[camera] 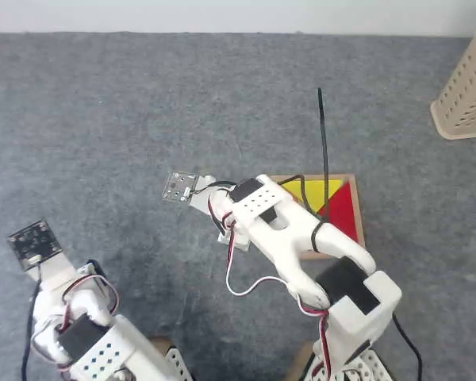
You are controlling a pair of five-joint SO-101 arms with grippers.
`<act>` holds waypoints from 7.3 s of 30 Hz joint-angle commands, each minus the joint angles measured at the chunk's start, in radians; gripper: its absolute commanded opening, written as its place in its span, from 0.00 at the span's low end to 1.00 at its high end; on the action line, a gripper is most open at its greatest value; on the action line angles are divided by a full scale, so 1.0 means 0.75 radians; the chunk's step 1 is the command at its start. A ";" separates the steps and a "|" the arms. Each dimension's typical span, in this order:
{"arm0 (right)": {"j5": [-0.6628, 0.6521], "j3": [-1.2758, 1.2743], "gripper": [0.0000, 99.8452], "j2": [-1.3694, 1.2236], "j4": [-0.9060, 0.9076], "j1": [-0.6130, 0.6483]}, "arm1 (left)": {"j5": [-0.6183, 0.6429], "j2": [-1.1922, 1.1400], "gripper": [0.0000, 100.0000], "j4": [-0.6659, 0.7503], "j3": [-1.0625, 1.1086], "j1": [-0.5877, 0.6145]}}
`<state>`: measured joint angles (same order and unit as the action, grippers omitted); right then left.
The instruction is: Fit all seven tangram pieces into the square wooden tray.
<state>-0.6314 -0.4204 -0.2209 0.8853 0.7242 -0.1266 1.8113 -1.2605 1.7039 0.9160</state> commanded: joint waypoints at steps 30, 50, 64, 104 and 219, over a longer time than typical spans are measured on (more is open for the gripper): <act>0.002 0.072 0.05 0.269 0.042 0.026 | 0.012 0.014 0.23 -0.004 -0.026 -0.002; 0.004 0.196 0.17 -0.130 -0.079 0.095 | 0.012 0.014 0.23 -0.004 -0.026 -0.002; 0.004 -0.055 0.01 0.083 -0.077 0.095 | 0.012 0.014 0.23 -0.004 -0.026 -0.002; 1.340 -0.288 0.22 0.443 0.193 0.234 | 0.012 0.014 0.23 -0.004 -0.026 -0.002; 1.090 -0.256 0.13 0.625 0.185 0.060 | 0.012 0.014 0.23 -0.004 -0.026 -0.002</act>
<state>0.1972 -0.6506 0.0982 0.9759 0.8270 -0.1266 1.8113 -1.2605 1.7039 0.9160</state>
